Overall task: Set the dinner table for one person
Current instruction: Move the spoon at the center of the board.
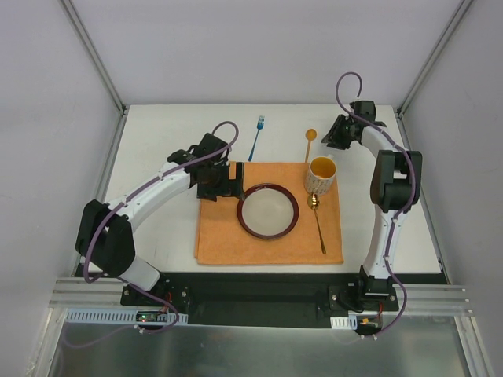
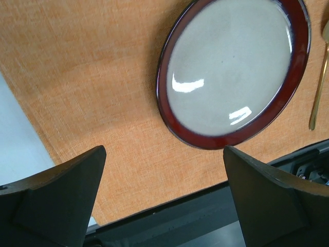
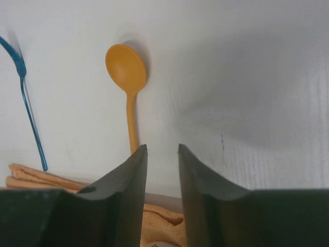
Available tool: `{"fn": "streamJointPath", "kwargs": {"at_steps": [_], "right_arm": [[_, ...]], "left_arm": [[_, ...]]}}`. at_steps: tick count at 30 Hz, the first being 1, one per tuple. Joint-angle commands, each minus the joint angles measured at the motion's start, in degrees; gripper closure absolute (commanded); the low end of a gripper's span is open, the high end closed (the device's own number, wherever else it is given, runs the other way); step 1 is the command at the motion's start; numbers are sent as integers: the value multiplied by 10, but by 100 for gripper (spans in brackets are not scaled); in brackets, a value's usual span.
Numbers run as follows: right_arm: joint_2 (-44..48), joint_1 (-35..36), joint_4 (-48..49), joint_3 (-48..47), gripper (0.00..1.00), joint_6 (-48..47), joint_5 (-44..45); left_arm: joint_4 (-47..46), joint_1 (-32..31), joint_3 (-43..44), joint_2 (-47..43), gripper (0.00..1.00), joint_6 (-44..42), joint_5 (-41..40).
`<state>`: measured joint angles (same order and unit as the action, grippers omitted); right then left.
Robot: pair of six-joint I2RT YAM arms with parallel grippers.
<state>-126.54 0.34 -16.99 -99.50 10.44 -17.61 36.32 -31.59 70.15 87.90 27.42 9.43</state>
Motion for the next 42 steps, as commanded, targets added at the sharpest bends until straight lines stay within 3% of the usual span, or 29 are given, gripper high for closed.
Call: {"fn": "streamJointPath", "kwargs": {"at_steps": [1, 2, 5, 10, 11, 14, 23, 30, 35, 42], "right_arm": [[-12, -2, 65, -7, 56, 9, -93], [-13, -2, 89, -5, 46, 14, -125], [-27, -2, 135, -8, 39, 34, -208], [-58, -2, 195, -18, 63, 87, -305], [-62, -3, 215, -19, 77, 97, -329], [-85, -2, 225, -38, 99, 129, -362], [-157, -2, 153, -131, 99, 146, -405], [-154, -1, 87, -106, 99, 126, -363], [-136, 6, -47, -108, 96, 64, -263], [-116, 12, -105, -84, 99, 37, -144]], "left_arm": [[-5, -7, -35, -49, 1, 8, 1], [-6, -7, -42, -56, 1, 14, 0], [-12, -7, -53, -63, 1, 24, 1], [-23, -10, -68, -68, 1, 40, -2], [-26, -13, -72, -69, 1, 46, -3], [-34, -15, -77, -70, 1, 52, -4], [-41, -22, -77, -66, 1, 58, -8], [-41, -23, -91, -73, 1, 57, -11], [-41, -24, -99, -77, 1, 54, -10], [-41, -24, -99, -77, 1, 42, -7]]}}
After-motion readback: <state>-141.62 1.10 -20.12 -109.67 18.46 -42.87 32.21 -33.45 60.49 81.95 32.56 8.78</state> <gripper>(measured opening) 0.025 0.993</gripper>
